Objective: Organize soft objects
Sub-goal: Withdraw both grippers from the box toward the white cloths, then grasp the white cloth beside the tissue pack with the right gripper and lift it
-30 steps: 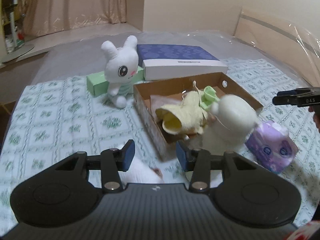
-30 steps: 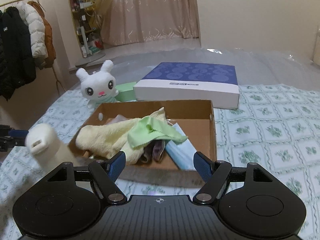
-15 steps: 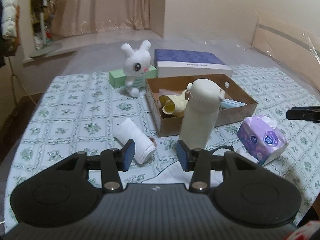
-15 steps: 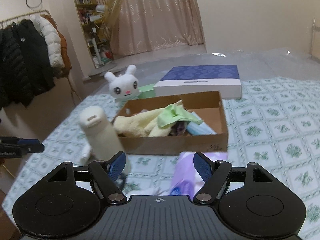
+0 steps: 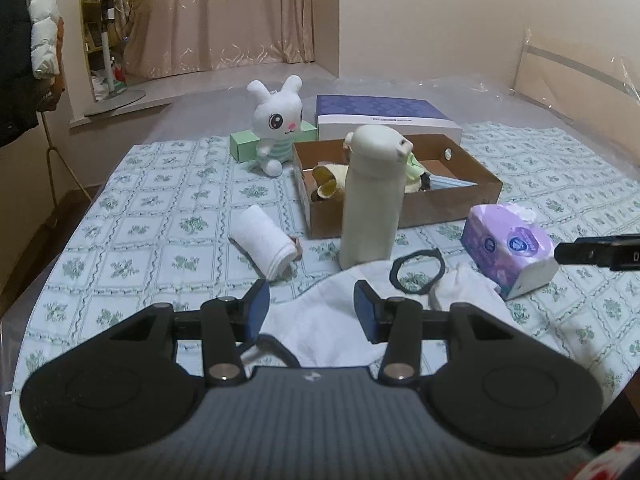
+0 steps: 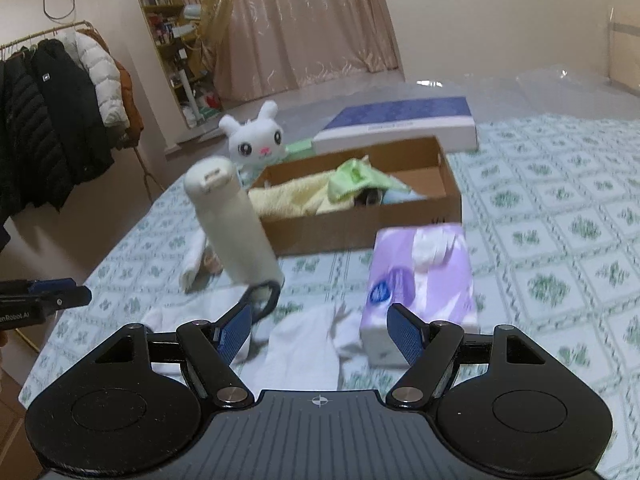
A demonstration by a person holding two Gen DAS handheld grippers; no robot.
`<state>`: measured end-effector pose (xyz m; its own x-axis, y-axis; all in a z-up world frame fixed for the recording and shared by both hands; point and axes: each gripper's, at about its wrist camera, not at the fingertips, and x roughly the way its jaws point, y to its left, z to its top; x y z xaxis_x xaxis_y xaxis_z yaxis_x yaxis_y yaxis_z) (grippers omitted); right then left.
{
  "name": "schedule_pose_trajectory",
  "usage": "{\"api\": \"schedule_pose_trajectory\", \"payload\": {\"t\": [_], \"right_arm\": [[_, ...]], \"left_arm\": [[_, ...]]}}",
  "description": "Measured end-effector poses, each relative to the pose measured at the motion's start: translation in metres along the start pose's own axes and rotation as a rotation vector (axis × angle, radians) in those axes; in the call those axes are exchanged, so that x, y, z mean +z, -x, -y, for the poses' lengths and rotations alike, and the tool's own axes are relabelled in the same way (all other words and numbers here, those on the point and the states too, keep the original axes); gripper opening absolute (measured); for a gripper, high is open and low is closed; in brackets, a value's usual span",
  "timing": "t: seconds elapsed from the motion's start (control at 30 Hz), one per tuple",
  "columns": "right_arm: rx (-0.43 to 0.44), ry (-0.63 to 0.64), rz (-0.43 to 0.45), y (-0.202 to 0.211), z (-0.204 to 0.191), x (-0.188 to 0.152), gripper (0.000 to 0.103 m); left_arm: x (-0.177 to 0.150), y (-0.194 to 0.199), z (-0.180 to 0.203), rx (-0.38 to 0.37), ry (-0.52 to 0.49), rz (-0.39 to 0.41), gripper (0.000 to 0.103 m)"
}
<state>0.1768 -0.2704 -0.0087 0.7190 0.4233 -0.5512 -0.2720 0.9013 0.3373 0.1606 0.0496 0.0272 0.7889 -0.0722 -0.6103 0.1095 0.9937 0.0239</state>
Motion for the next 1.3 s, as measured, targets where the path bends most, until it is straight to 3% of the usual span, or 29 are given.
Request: {"api": "schedule_pose_trajectory", "payload": {"t": [0.6, 1.3], "right_arm": [[-0.052, 0.097, -0.073, -0.022, -0.021, -0.044, 0.075], [-0.099, 0.176, -0.109, -0.063, -0.030, -0.057, 0.075]], "left_arm": [[-0.053, 0.001, 0.001, 0.071, 0.083, -0.046, 0.044], [-0.067, -0.014, 0.002, 0.111, 0.065, -0.067, 0.052]]}}
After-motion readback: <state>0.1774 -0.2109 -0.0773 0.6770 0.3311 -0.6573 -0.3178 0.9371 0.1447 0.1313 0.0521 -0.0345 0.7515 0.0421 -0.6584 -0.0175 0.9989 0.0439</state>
